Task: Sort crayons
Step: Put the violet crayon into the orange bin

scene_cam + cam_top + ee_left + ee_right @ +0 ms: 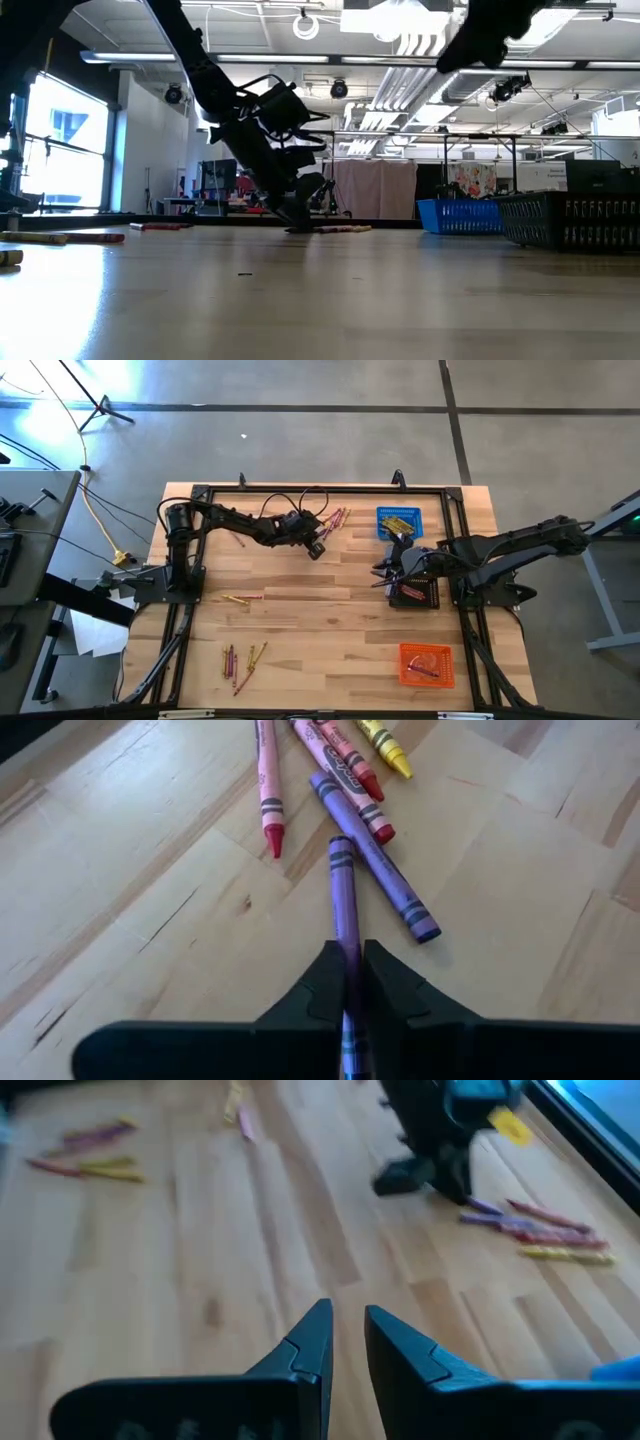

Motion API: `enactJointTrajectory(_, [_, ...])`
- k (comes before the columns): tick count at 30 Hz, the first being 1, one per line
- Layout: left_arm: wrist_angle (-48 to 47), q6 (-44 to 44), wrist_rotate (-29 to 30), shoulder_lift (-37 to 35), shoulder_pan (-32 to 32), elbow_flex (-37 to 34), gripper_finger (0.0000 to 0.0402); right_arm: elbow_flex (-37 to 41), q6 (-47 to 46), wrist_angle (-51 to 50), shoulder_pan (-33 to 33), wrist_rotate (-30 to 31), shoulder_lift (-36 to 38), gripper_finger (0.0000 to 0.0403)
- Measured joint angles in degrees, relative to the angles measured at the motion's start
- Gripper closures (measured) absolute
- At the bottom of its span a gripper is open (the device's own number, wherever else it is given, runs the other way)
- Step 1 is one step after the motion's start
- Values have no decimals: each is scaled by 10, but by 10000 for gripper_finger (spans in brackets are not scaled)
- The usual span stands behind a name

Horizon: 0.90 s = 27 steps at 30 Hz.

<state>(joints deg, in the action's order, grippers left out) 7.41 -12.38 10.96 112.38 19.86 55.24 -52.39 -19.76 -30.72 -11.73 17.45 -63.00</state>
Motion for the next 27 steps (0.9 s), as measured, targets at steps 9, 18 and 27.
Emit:
enactJointTrajectory(9, [29, 3, 13, -65, -8, -1, 401, -59, -69, -85, -56, 35, 1, 357])
enactJointTrajectory(18, [147, 5, -65, -86, -67, -1, 401, 17, -216, -49, -137, 172, 0, 357])
enactJointTrajectory(27, [229, 0, -57, -87, -129, 0, 401, 99, -300, 15, -169, 383, 1, 356])
